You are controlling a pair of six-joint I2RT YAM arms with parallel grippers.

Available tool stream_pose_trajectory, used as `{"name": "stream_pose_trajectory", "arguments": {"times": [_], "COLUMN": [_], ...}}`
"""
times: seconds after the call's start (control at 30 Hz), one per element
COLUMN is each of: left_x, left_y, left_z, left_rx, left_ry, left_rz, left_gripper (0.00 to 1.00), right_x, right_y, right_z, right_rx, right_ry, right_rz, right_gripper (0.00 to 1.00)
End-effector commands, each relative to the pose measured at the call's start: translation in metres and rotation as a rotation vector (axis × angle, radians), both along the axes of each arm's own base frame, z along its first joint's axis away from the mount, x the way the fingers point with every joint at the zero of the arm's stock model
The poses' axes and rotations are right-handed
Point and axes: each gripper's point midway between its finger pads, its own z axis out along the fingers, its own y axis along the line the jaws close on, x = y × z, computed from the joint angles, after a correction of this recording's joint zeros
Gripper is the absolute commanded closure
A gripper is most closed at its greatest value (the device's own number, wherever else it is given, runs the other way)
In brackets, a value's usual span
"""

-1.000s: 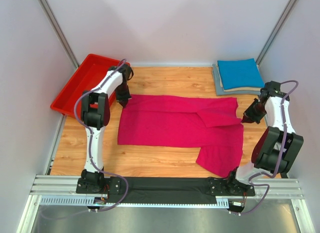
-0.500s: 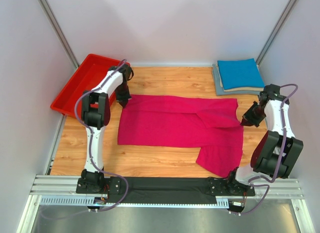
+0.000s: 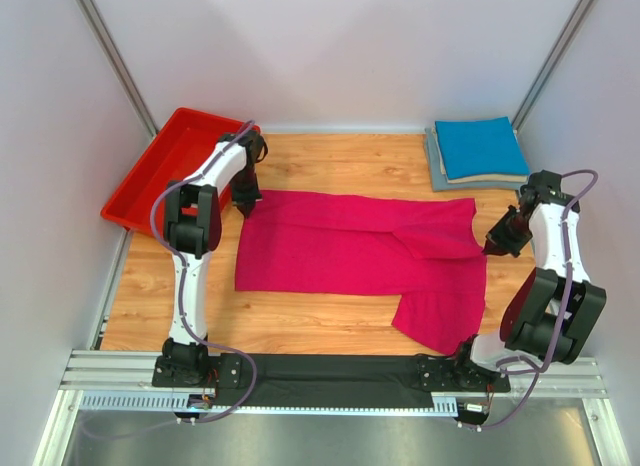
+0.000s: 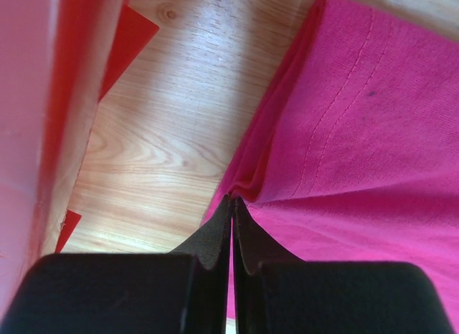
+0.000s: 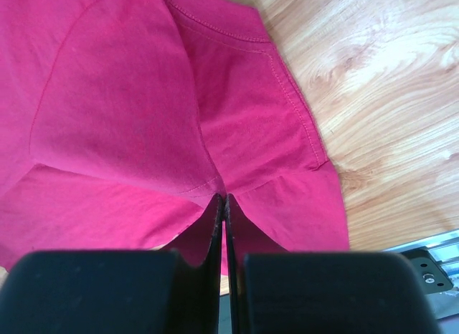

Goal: Fold and stack the t-shirts
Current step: Fold the tshirt

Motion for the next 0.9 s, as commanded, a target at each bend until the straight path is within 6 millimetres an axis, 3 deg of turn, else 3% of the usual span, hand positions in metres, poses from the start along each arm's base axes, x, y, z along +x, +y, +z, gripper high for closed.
{"name": "stream_pose_trajectory", "arguments": {"times": [0.0,0.17,0.3,0.4,0.43,0.5,0.53,0.63,0.7,0.8,0.83,0.87], "left_x": [0.003,0.003,0.002,0.001,0.001,0.004,0.004,0.005,0.005,-0.002,-0.013,-0.013], "left_y": [0.012,0.012,0.013,0.011,0.01,0.006,0.002,-0.011,-0.021,-0.029,-0.039,-0.044], "left_z": [0.006,0.005,0.004,0.007,0.009,0.021,0.025,0.049,0.069,0.089,0.085,0.098], "left_rx": [0.039,0.038,0.043,0.033,0.025,-0.001,-0.024,-0.104,-0.151,-0.199,-0.261,-0.299], "left_ry": [-0.005,-0.005,0.0,0.004,0.0,-0.033,-0.042,-0.09,-0.142,-0.189,-0.163,-0.206], "left_rz": [-0.01,-0.012,-0.011,-0.012,-0.014,-0.022,-0.027,-0.04,-0.047,-0.049,-0.045,-0.048], "left_gripper": [1.0,1.0,0.97,0.83,0.72,0.65,0.56,0.47,0.46,0.45,0.45,0.45], "right_x": [-0.006,-0.009,-0.01,-0.014,-0.013,-0.016,-0.017,-0.015,-0.009,0.009,0.017,0.021], "right_y": [-0.007,-0.003,0.004,0.006,0.005,0.005,0.004,0.001,-0.002,0.02,0.048,0.057], "right_z": [0.011,0.008,-0.007,-0.022,-0.025,-0.033,-0.035,-0.024,-0.004,0.019,0.023,0.025], "right_rx": [-0.045,-0.034,0.001,0.013,0.008,0.012,0.013,-0.019,-0.064,-0.113,-0.116,-0.15], "right_ry": [-0.02,-0.023,-0.029,-0.012,-0.013,0.018,0.033,0.039,0.008,-0.044,-0.067,-0.078], "right_rz": [-0.009,-0.008,-0.007,-0.016,-0.015,-0.019,-0.022,-0.021,-0.015,0.077,0.182,0.229], "right_gripper": [1.0,1.0,1.0,1.0,0.99,0.89,0.87,0.8,0.76,0.73,0.73,0.72]}}
